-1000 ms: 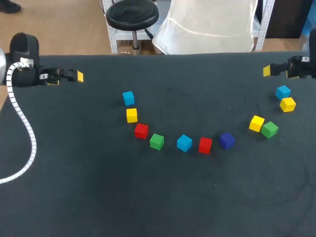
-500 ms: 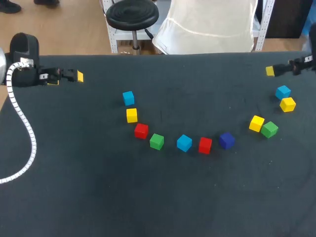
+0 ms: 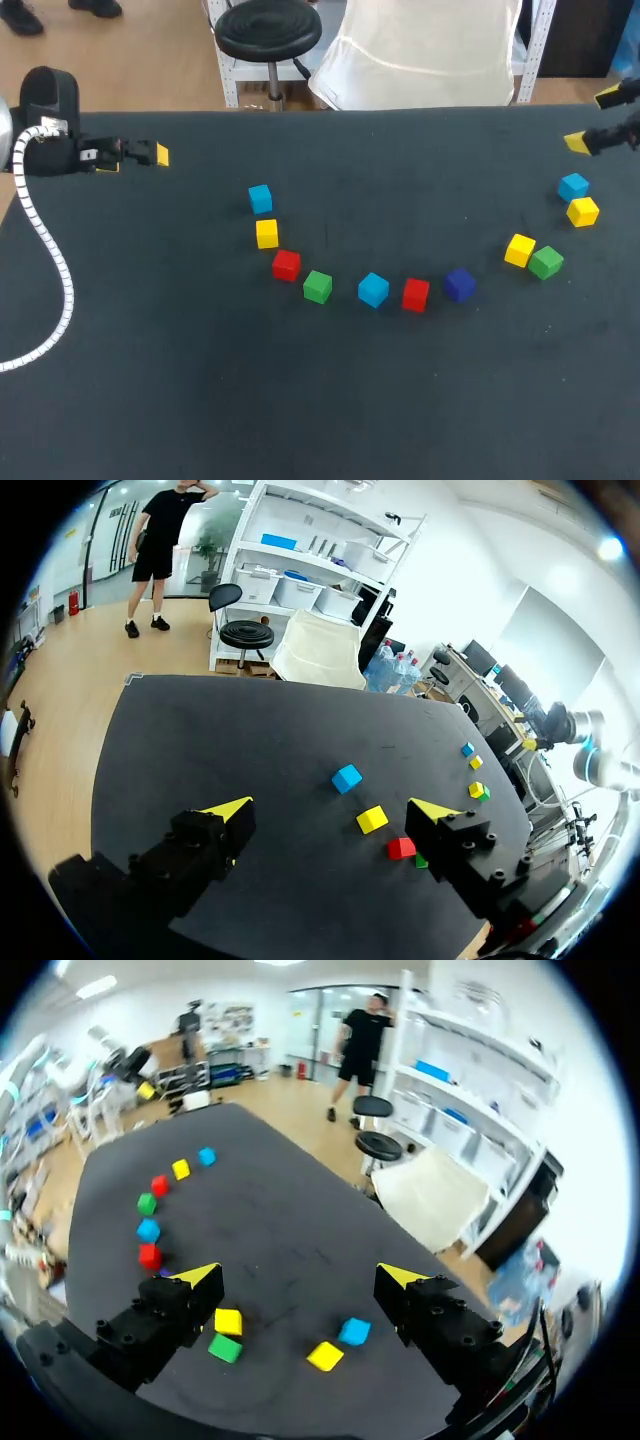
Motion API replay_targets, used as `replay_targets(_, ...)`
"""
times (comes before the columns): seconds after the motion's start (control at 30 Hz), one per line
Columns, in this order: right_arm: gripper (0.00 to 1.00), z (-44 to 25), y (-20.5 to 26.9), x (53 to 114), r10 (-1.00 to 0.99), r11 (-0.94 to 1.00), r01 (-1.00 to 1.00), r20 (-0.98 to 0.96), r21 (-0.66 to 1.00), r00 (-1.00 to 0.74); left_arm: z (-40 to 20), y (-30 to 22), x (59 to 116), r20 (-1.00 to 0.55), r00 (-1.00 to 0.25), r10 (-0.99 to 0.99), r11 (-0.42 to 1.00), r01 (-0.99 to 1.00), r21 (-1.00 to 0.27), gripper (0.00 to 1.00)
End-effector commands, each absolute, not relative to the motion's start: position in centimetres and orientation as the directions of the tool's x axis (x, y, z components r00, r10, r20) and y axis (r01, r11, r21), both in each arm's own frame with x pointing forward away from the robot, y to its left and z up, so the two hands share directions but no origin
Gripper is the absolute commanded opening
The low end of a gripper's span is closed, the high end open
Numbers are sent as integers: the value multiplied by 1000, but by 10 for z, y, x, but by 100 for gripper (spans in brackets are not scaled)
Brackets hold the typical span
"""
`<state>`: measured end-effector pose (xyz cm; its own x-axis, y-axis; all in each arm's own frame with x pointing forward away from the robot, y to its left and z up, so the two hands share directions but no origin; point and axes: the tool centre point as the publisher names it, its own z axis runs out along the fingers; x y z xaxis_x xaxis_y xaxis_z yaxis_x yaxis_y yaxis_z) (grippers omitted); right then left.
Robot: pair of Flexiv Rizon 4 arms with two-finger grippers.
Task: Place the blue cubes, place green cubes on the blue cubes, place the yellow cubes on the green cubes, then place the red cubes on the yellow cubes, and place purple cube on the red cubes.
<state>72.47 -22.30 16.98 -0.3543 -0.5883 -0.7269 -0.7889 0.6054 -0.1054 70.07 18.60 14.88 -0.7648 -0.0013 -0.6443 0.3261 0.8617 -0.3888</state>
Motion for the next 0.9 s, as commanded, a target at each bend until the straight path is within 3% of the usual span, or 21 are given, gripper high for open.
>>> replay_targets(0.03,100,168,-227,729,-648,301,-953,-726,33,-230,150,185,700,-643,-766,0,864,323,-386,100)
replay_targets(0.2,100,168,-227,729,-648,301,-953,-726,33,-230,150,185,700,-643,-766,0,864,323,-386,100)
replay_targets(0.6,100,166,-257,759,-754,-145,-987,-653,65,68,150,185,700,-643,-766,0,864,323,-386,100)
replay_targets(0.9,100,149,-275,766,-745,-287,-940,-660,181,100,150,185,700,-643,-766,0,864,323,-386,100)
